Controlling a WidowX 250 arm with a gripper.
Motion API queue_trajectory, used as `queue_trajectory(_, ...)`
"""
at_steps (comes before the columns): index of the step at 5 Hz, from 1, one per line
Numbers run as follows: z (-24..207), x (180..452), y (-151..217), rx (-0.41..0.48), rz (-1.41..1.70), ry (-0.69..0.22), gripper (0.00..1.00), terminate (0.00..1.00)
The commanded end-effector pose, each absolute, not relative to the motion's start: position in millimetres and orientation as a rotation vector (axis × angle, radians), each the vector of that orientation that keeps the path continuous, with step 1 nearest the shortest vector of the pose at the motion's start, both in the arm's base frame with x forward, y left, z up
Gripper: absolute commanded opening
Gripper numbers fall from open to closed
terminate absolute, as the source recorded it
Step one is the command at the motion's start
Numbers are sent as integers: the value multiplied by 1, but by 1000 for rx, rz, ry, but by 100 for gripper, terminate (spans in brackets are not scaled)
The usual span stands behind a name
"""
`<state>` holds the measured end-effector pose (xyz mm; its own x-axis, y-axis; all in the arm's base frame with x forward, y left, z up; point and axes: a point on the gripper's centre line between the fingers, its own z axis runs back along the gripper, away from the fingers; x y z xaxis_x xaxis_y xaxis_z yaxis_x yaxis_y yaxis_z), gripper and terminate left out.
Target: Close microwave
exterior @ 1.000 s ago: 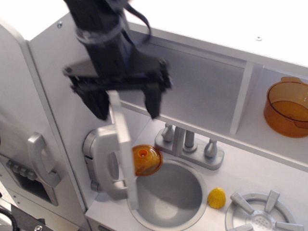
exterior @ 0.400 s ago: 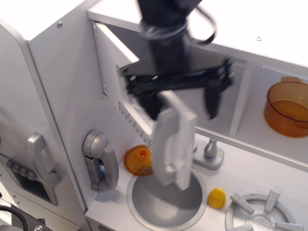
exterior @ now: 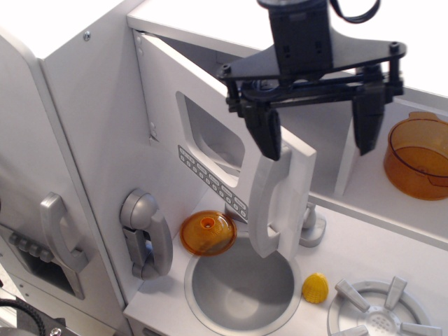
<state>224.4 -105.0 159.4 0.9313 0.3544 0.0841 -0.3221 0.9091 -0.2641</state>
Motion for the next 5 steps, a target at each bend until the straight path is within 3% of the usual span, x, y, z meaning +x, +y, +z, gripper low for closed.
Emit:
queue_trajectory(1, 147, 156, -81, -198, 171, -138, 100, 0)
queue_trajectory(3, 94, 153, -19, -90, 204, -119, 100, 0)
queue_trajectory(4, 78, 170, -8, -55, 251, -130, 100, 0)
queue_trajectory(5, 78, 193, -6, -61, 288, -147, 100, 0)
